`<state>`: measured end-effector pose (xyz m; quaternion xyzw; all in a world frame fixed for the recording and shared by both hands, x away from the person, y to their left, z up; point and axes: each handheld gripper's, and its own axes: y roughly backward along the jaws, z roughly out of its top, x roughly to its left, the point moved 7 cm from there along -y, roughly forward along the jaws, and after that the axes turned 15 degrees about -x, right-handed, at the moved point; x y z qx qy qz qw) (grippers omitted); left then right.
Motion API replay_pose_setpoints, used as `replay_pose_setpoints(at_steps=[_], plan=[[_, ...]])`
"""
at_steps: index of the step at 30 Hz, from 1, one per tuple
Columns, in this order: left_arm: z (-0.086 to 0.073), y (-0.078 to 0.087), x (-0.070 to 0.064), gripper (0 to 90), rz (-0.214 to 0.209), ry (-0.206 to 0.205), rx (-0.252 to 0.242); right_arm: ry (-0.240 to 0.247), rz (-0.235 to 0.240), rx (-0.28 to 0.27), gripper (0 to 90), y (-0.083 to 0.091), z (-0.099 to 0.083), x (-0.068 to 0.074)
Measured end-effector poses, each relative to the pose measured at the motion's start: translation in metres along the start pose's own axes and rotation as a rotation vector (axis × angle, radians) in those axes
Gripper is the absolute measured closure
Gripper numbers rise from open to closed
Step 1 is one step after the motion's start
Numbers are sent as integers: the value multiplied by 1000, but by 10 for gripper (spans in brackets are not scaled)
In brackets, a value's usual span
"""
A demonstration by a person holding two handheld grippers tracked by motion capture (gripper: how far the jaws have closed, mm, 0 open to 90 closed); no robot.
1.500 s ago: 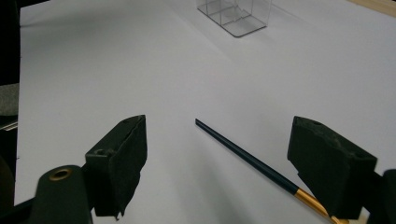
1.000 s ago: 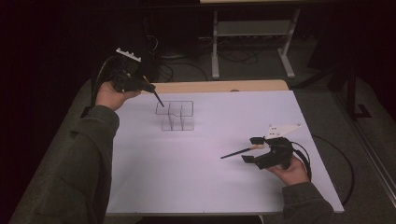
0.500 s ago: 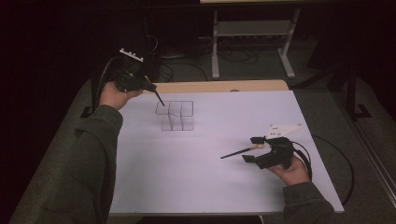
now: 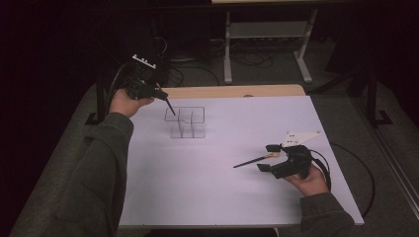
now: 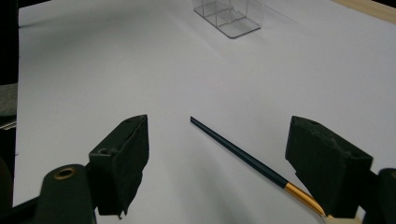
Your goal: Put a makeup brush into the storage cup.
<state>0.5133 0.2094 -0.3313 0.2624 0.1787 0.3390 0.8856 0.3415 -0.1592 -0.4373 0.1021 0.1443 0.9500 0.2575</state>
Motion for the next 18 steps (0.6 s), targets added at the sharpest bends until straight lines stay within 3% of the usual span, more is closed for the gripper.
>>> replay_pose_setpoints(at_steps=[5, 12, 18], plan=[[-6, -3, 0, 831, -4, 21, -1, 0, 0, 0, 207, 0, 0, 0], [-7, -4, -3, 831, -13, 10, 2, 7, 0, -1, 207, 1, 0, 0], [-14, -3, -1, 830, -8, 27, -9, 7, 0, 4, 207, 1, 1, 2]])
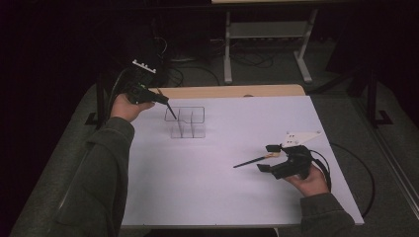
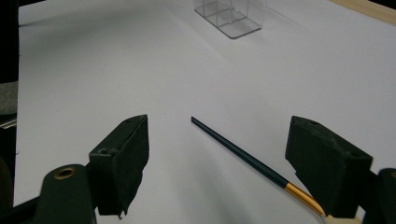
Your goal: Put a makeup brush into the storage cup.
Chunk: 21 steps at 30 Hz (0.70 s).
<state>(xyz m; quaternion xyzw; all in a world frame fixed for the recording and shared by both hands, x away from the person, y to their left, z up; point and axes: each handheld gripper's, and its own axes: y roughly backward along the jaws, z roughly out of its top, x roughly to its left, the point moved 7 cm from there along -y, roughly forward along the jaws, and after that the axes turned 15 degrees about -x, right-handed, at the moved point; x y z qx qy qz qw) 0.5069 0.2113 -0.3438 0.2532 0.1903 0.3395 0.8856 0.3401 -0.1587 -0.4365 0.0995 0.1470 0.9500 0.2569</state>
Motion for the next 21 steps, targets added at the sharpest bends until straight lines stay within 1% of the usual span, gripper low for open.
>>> replay_pose_setpoints(at_steps=[2, 3, 4, 5, 6, 8, 9, 11, 16, 18, 20, 21], plan=[[-3, 1, 1, 830, -3, 11, -2, -2, 0, 0, 207, 0, 0, 0], [-5, 1, 2, 830, -4, 2, 2, 0, 0, 1, 207, -1, 0, 0], [-5, 1, 0, 830, -3, 19, -16, 1, 1, 2, 207, -1, 0, 0], [-6, 1, 0, 830, -4, 22, -15, 3, 2, 3, 207, -1, 0, 0], [-7, 1, 1, 830, -3, 17, -13, 2, 2, 5, 207, -2, 0, 1], [-8, 2, 1, 830, -3, 23, -15, 2, 2, 7, 206, -2, 0, 1], [-9, 2, 2, 830, -3, 19, -14, 1, 2, 8, 206, -2, 0, 1], [-10, 2, 1, 830, -4, 28, -19, 2, 1, 8, 206, -2, 0, 1], [-13, 3, 1, 830, -5, 25, -13, 3, -2, 7, 205, -2, -1, 0], [-14, 3, 0, 830, -5, 28, -17, 3, -2, 7, 205, -2, -1, 0], [-15, 3, 1, 830, -8, 22, -17, -3, -2, 10, 204, -3, -1, 1], [-16, 3, 1, 830, -6, 26, -20, -3, -1, 11, 204, -3, -1, 1]])
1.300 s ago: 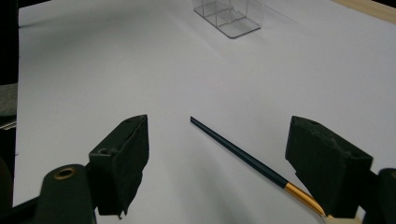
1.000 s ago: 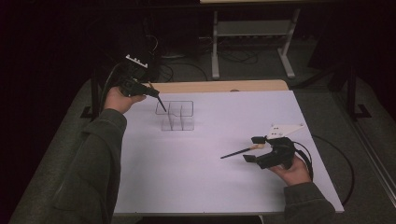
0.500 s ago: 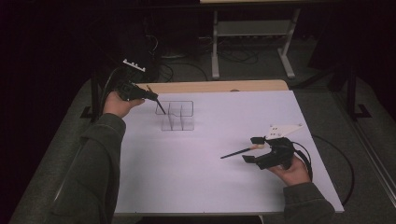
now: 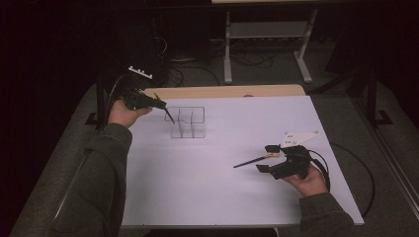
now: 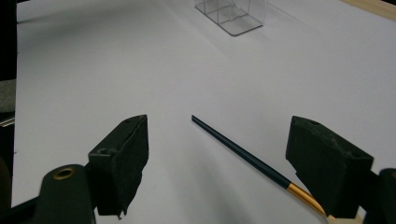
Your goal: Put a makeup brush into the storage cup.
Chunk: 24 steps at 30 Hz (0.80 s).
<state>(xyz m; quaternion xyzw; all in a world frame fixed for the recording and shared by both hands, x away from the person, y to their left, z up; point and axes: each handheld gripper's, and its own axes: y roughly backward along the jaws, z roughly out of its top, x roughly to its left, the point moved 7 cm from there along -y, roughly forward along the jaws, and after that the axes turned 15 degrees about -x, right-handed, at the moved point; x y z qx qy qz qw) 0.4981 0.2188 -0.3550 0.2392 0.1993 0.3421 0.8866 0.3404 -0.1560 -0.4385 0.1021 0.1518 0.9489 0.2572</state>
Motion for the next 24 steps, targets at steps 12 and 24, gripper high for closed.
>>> replay_pose_setpoints(at_steps=[12, 24], plan=[[-9, -4, -1, 830, -5, 9, 5, 6, 5, 4, 204, -2, -1, 0], [-14, -9, -4, 829, -8, 16, 8, 8, 9, 5, 205, -2, -1, 1]])
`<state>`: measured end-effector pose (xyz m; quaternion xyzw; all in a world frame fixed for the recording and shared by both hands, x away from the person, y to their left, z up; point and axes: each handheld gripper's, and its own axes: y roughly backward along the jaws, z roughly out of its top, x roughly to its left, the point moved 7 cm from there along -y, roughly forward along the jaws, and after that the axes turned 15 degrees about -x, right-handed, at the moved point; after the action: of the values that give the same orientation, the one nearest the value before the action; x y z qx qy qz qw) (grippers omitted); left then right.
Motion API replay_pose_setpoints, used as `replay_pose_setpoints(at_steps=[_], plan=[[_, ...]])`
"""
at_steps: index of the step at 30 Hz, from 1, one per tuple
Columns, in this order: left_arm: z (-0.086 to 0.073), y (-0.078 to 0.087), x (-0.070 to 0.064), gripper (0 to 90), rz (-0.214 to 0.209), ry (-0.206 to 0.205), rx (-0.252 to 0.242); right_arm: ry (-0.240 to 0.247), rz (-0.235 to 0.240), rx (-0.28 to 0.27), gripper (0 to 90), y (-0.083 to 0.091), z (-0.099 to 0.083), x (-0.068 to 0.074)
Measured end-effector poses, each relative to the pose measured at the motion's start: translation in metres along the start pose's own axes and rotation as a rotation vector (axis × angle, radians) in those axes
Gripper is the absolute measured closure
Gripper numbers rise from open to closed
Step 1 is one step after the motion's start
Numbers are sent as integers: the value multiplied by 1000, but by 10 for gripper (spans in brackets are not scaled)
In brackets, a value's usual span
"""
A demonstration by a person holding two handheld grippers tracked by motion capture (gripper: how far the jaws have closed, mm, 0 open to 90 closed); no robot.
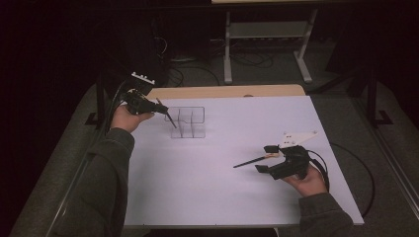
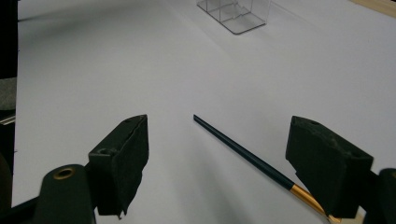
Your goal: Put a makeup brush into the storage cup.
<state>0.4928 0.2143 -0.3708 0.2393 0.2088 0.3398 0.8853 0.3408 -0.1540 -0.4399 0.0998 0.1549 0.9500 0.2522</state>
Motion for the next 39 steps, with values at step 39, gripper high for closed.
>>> replay_pose_setpoints(at_steps=[39], plan=[[-19, -5, 0, 819, -6, 16, 20, 2, 2, 5, 208, -1, 0, 2]])
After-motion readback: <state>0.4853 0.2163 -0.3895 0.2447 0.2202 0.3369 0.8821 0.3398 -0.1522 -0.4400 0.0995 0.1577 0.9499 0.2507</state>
